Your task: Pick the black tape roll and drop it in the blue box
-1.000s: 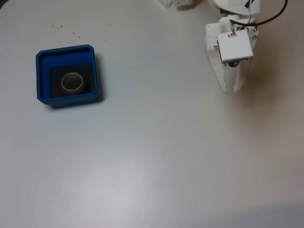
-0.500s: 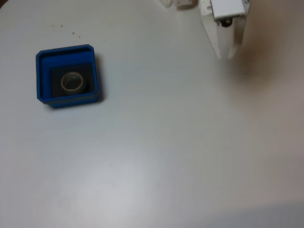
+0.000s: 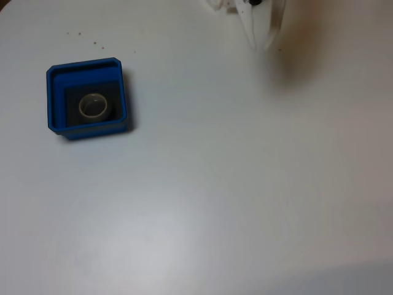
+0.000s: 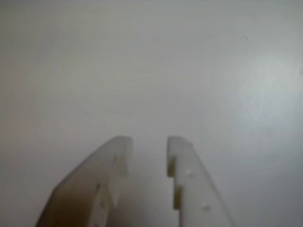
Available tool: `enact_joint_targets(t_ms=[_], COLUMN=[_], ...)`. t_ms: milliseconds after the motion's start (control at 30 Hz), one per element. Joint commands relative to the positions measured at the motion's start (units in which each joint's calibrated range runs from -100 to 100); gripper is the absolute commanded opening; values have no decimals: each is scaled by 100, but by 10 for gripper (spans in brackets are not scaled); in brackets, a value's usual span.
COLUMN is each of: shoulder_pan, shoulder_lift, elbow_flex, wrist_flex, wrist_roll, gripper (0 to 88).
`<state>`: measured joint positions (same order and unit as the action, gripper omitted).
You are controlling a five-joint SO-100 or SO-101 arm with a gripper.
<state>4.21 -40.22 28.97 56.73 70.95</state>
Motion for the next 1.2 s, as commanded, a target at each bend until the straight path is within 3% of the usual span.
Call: enact_joint_targets(t_ms=[0, 733, 1167], shoulder_pan=[190, 102, 102], shoulder_lift=[-752, -5936, -5919], elbow_flex=[454, 4480, 5082], wrist_flex=[-54, -54, -46], wrist_roll=[5, 14, 14], gripper=[10, 10, 10])
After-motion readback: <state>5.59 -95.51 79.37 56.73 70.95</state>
